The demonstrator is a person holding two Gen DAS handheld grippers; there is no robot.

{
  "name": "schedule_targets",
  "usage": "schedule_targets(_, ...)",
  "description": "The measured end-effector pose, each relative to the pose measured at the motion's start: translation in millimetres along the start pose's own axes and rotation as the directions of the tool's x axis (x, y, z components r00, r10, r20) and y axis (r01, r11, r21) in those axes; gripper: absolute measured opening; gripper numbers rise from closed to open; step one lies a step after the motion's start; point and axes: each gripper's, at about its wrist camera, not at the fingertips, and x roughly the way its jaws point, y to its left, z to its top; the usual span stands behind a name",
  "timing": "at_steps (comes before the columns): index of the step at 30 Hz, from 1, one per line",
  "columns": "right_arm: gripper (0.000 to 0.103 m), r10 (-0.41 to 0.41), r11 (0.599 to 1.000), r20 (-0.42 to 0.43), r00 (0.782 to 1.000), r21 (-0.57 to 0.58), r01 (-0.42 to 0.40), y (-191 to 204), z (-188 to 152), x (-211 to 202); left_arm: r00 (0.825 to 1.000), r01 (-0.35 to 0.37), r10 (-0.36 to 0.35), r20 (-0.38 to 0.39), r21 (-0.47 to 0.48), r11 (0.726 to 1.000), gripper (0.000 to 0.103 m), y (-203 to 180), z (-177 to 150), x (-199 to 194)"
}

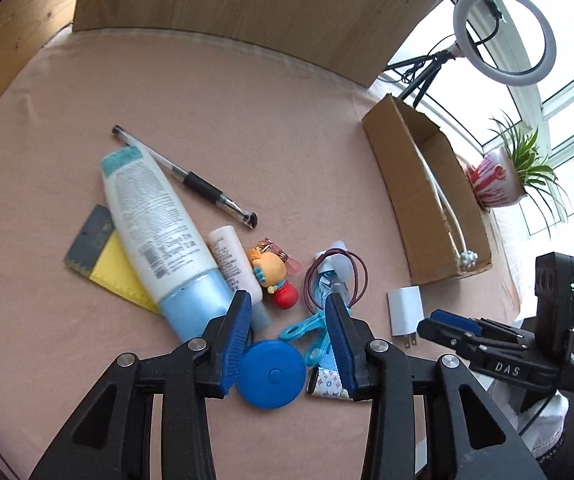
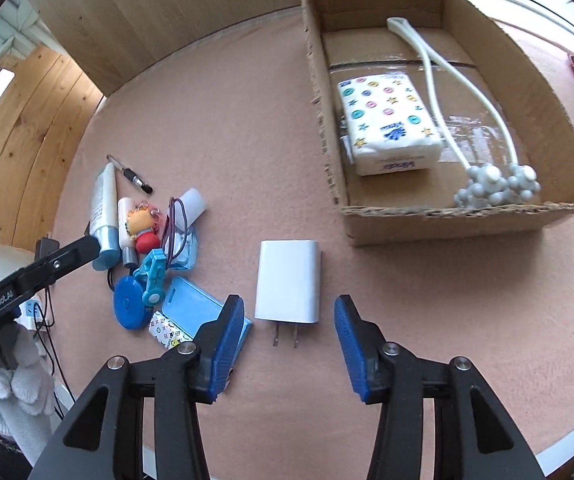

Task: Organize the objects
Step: 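Grasp the white charger with the right gripper and lift it, then set the white charger down and regrasp it with the right gripper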

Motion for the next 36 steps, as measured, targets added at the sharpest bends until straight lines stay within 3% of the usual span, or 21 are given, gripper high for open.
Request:
schedule_targets(4,0.043,0.007,1.0,0.023,1.0,0.022,-0.008,-6,1,-6,1.0,-0.022,0.021,0.017,0.039,0.999,0.044,-2,-9,-22)
schedule_targets(8,0.043,0.019,1.0,0.032,0.999,0.005,-0.019,-5,0,-6,1.0,-0.019,0.018,0.007,0.085,0.996,0.056,-13,-26,-31)
schedule_targets(15,0.044,0.014,1.0,0.096,0.995,-0.001,-0.014,-9,-8,-7,0.997,0.013,0.001,-0.073,0.198,0.98,0.062,-63,-53,-4)
schedule_targets(19,0.044,0.02,1.0,0.113,0.993,-0.01,-0.019,-9,-9,-11,0.996,0.021,-0.002,-0.09,0.206,0.978,0.065,-73,-56,10)
schedule_targets(24,0.044,0.05,0.999,0.087,0.995,-0.002,-0.05,-11,-9,-9,0.995,0.016,0.002,-0.097,0.183,0.983,0.065,-54,-57,14)
schedule_targets(30,0.043,0.035,0.999,0.053,0.998,0.013,-0.035,-10,-10,2,0.996,-0.06,0.069,-0.057,0.155,0.986,0.065,-24,-60,9)
schedule_targets(33,0.043,0.024,1.0,0.042,0.999,0.013,-0.025,-11,-8,5,0.988,-0.143,0.152,-0.035,0.176,0.974,0.065,-18,-60,10)
schedule_targets(36,0.044,0.02,1.0,0.037,0.999,-0.003,-0.02,-8,-7,6,0.991,-0.11,0.12,-0.054,0.163,0.981,0.066,-15,-62,12)
